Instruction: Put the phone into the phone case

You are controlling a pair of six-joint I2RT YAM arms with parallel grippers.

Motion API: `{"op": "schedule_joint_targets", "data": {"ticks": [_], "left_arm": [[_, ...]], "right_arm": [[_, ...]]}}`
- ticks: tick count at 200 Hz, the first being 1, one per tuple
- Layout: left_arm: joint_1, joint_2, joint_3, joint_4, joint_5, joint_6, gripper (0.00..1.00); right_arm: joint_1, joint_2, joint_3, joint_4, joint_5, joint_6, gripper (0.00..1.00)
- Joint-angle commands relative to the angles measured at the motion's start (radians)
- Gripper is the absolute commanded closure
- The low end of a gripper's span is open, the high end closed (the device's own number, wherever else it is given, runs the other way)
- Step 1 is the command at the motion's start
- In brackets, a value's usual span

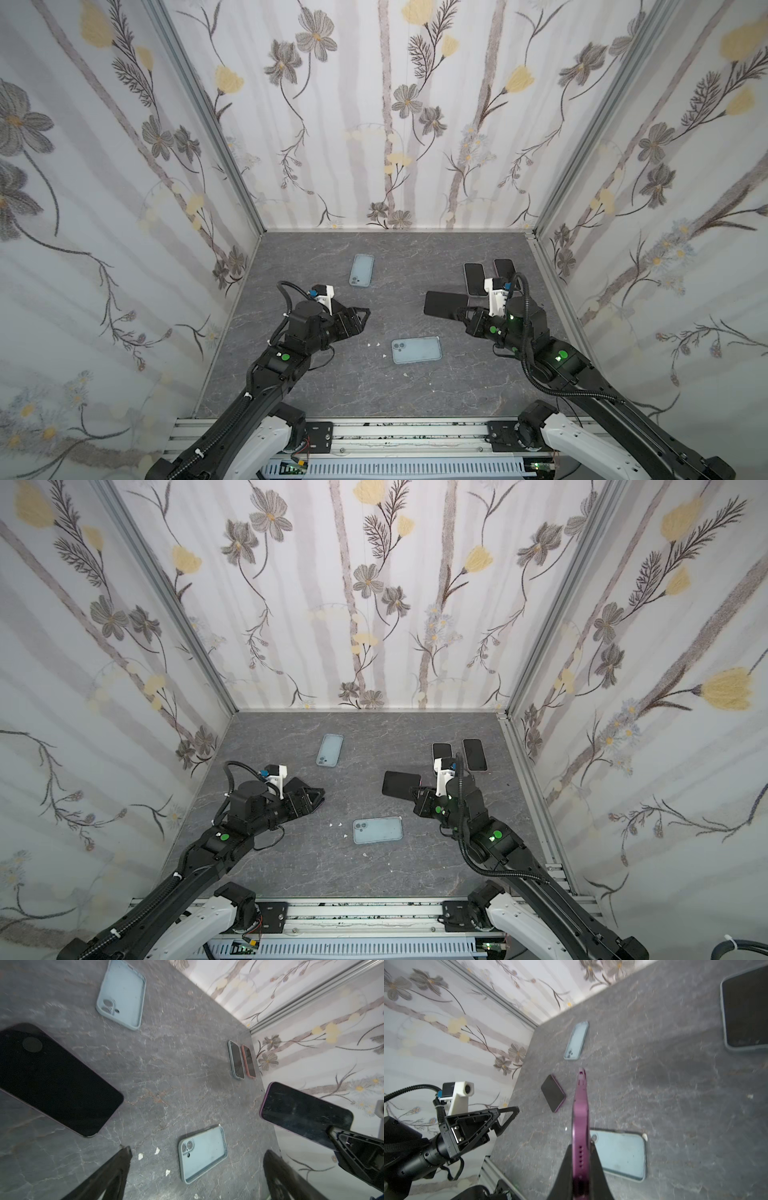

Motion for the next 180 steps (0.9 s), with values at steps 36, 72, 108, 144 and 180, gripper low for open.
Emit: {"op": "schedule_joint_targets", "data": {"ticks": [36,72,108,144,180], "left_arm": [[-0.131,0.164,-0.003,0.085,0.040,-0.025,0.00],[-0.190,0.300,0.027,0.127,0.071,-0.051,0.00],[-0.211,0.347,0.040,0.153,0.075,-0.054,0.00],[-0.212,0.371,0.030,0.192,0.096,-0.072,0.00],[-0.215,0.387,0.022,0.211,0.110,-0.078,0.01]], "right_arm": [[0.092,-0.013,-0.094,0.095,-0.086,0.167,1.00],[0.096,0.055,-0.137,0.185,-0.124,0.191,1.00],[0.094,0.150,-0.142,0.234,-0.167,0.187,1.00],[0.092,0.245,-0.132,0.263,-0.238,0.177,1.00],[0.087,0.302,-0.134,0.286,-0.282,0.164,1.00]]}}
